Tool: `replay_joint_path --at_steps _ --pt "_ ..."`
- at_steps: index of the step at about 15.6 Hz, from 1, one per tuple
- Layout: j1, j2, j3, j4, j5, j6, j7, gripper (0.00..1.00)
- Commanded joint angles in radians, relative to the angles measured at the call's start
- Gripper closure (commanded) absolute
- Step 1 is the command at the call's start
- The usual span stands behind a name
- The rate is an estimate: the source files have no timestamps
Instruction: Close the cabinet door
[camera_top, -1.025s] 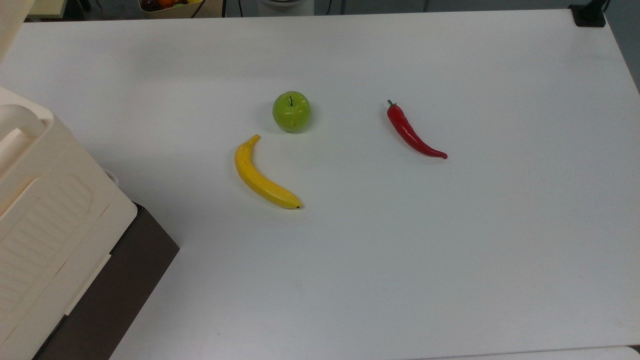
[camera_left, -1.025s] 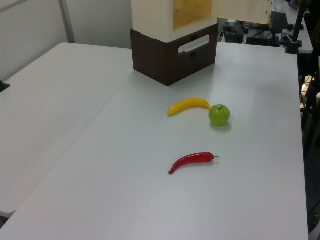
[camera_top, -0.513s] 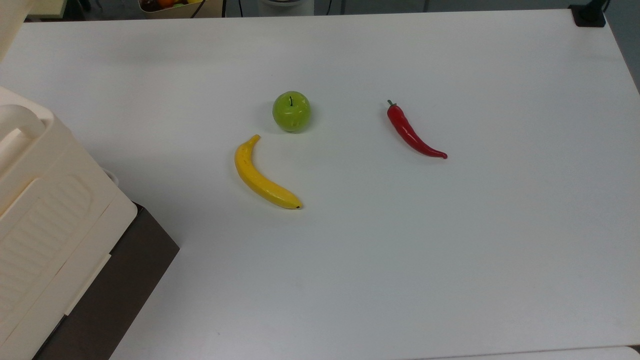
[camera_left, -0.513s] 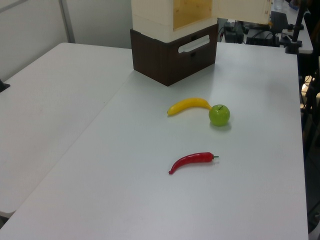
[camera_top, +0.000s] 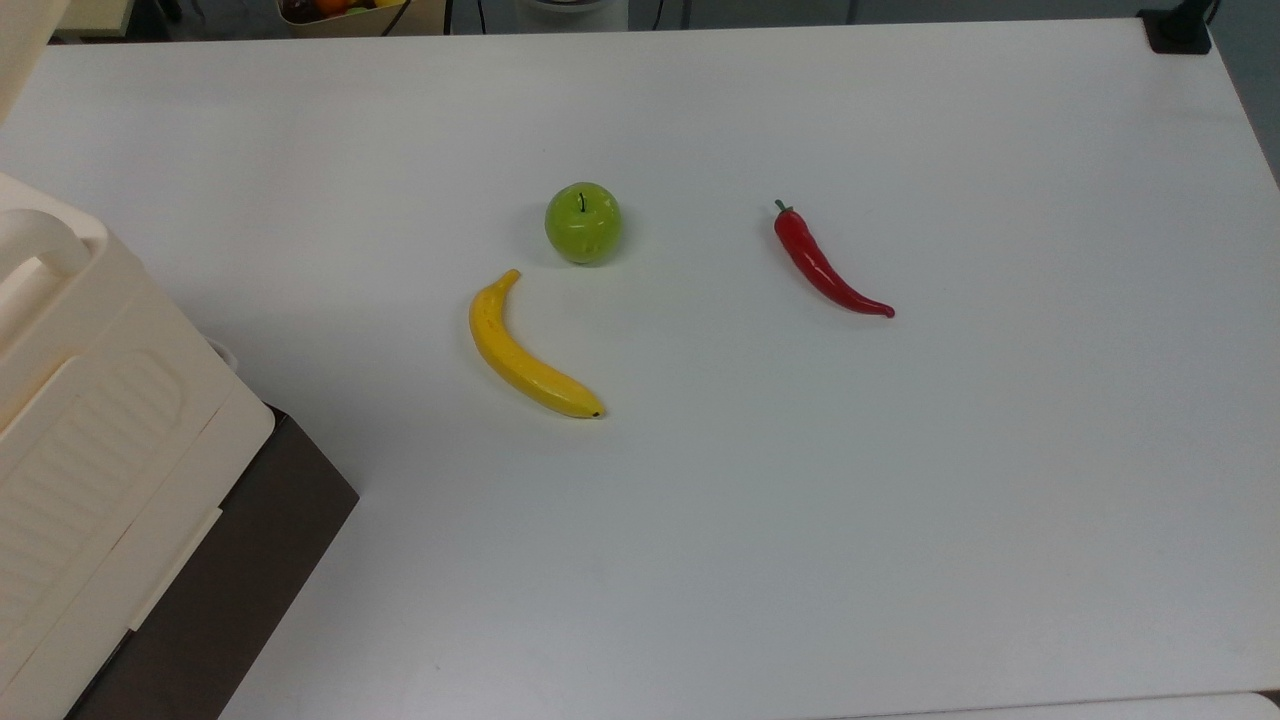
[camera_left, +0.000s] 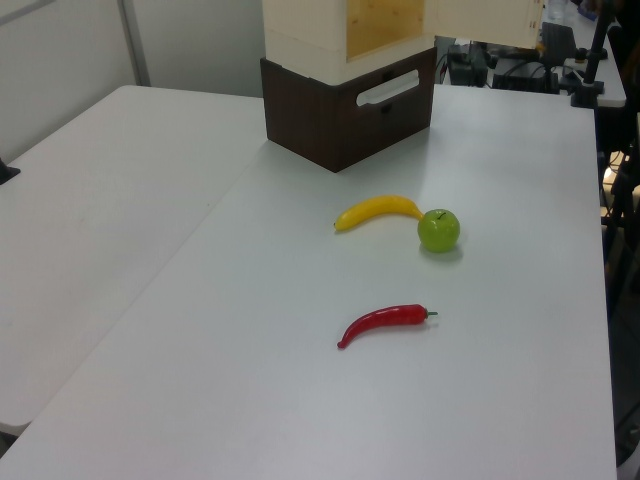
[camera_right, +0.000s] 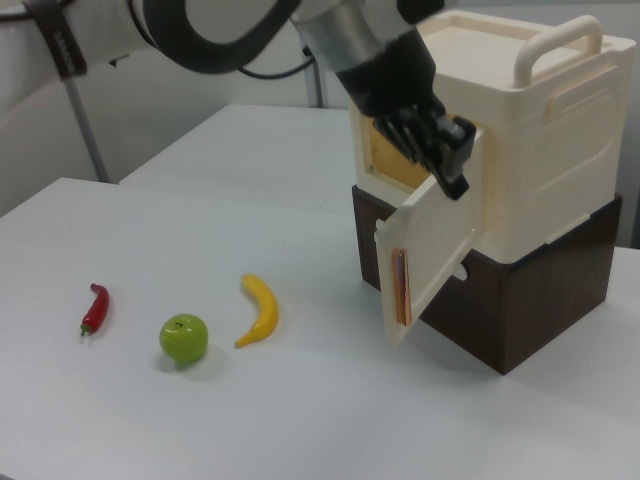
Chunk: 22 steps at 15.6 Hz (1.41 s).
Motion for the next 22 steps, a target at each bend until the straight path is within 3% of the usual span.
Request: replay_joint_path --at_steps 1,4,8,11,15,22 --pt "0.015 -0.013 0.001 -0.051 0.012 0.000 -0.036 0.99" --pt "0.035 -0.011 0.017 -0.055 0.035 -0.030 -0.029 0.99" --pt "0.056 -0.011 0.030 -0.055 0.161 -0.038 0.022 0.99" --pt "0.075 0.002 0.070 -0.054 0.170 -0.035 0.056 0.99" --pt "0.125 0.042 0.084 -0.043 0.172 -0.017 0.105 0.99" --pt "0.164 0.114 0.096 -0.051 0.195 0.313 0.246 0.99"
